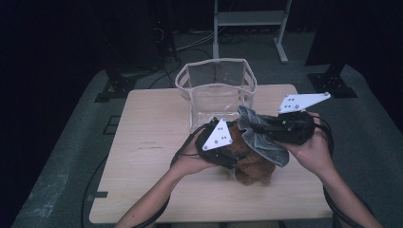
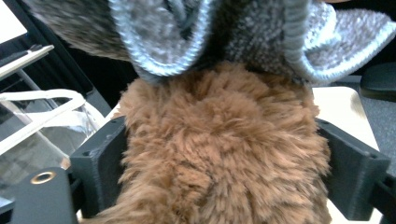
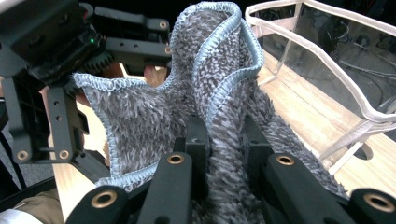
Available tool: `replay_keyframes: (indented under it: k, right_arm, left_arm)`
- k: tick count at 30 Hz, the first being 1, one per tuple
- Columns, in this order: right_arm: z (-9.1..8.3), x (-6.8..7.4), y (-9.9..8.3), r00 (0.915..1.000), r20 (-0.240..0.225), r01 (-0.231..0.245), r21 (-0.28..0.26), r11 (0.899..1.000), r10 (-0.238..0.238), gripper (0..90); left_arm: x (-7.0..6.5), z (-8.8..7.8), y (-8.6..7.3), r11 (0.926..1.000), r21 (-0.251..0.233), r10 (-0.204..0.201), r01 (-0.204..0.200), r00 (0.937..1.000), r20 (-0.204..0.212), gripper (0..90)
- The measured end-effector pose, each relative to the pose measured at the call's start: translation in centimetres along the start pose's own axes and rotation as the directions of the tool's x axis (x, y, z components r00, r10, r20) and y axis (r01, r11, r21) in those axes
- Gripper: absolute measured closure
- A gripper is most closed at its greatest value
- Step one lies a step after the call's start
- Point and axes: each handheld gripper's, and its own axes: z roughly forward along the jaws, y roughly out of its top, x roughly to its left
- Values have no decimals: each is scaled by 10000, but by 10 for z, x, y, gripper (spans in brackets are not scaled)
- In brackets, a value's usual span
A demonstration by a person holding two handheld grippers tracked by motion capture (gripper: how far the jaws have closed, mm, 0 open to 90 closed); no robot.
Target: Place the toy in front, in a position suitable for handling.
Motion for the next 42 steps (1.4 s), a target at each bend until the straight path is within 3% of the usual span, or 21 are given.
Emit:
replay_keyframes:
  k: [2, 4, 8, 11, 15, 18, 19, 20, 21, 22, 23, 25, 28, 29, 31, 35, 38, 39, 40, 42]
  right_arm:
    - [2, 1, 0, 9999, 138, 82, 113, 9999, -83, 772]
    - [3, 1, 0, 9998, 158, 81, 153, 9999, -83, 772]
    - [4, -1, -2, 9998, 219, -24, 184, 9998, 20, 773]
    - [5, -2, -2, 9997, 241, 1, 182, 9998, -5, 773]
    - [7, -2, -3, 9998, 199, -9, 261, 9997, 4, 773]
    - [8, -3, -7, 9995, 310, 8, 577, 9983, -26, 774]
    - [9, -3, -10, 9993, 377, 6, 732, 9973, -33, 773]
    - [12, -4, -13, 9995, 325, -21, 819, 9966, -6, 773]
    - [12, -4, -13, 9995, 325, -21, 819, 9966, -6, 773]
    - [18, -5, -18, 9997, 201, -143, 988, 9950, 123, 772]
    - [21, -6, -21, 9996, 168, -226, 962, 9951, 210, 771]
    - [23, -11, -25, 9994, 18, -360, 716, 9968, 359, 770]
    - [13, -18, -25, 9950, -547, -852, -336, 9958, 833, 771]
    - [13, -18, -25, 9950, -547, -852, -336, 9958, 833, 771]
    - [10, -15, -14, 9980, -307, -579, -812, 9950, 556, 770]
    - [17, -17, -22, 9972, -306, -717, -1018, 9922, 689, 770]
    - [21, -27, -42, 9913, -312, -1306, -1145, 9848, 1279, 769]
    - [21, -27, -42, 9913, -312, -1306, -1145, 9848, 1279, 769]
    - [23, -36, -54, 9855, -193, -1698, -1177, 9784, 1687, 767]
    - [22, -42, -62, 9799, -167, -1995, -1155, 9731, 1989, 767]
  left_arm:
    - [2, -1, -1, 9998, -96, -200, 201, 9998, 34, 104]
    - [3, -3, -2, 9999, -58, -132, 132, 9999, -79, 104]
    - [7, -7, -7, 9982, -229, -554, 552, 9984, -92, 88]
    - [9, -7, -12, 9978, -251, -614, 615, 9981, 12, 165]
    - [11, -8, -15, 9968, -345, -724, 723, 9974, -16, 137]
    - [20, -10, -25, 9868, -625, -1511, 1496, 9883, -203, 63]
    - [20, -10, -25, 9868, -625, -1511, 1496, 9883, -203, 43]
    - [27, -8, -35, 9771, -958, -1915, 1901, 9815, -47, 49]
    - [27, -8, -35, 9771, -958, -1915, 1901, 9815, -47, 130]
    - [32, -8, -41, 9709, -1115, -2116, 2120, 9772, 150, 279]
    - [40, -3, -49, 9655, -1116, -2337, 2352, 9720, 261, 350]
    - [42, -2, -52, 9598, -1160, -2538, 2555, 9668, 293, 385]
    - [39, -7, -52, 9668, -1133, -2281, 2291, 9734, 216, 384]
    - [39, -7, -52, 9668, -1133, -2281, 2291, 9734, 216, 383]
    - [34, -11, -48, 9730, -1167, -1994, 1993, 9799, 112, 382]
    - [25, -18, -48, 9755, -1285, -1792, 1785, 9838, 61, 385]
    - [24, -24, -52, 9745, -1327, -1813, 1808, 9834, 88, 390]
    - [24, -24, -52, 9745, -1327, -1813, 1808, 9834, 88, 391]
    - [25, -29, -53, 9735, -1378, -1821, 1824, 9832, 153, 391]
    - [25, -32, -53, 9720, -1450, -1841, 1847, 9828, 176, 393]
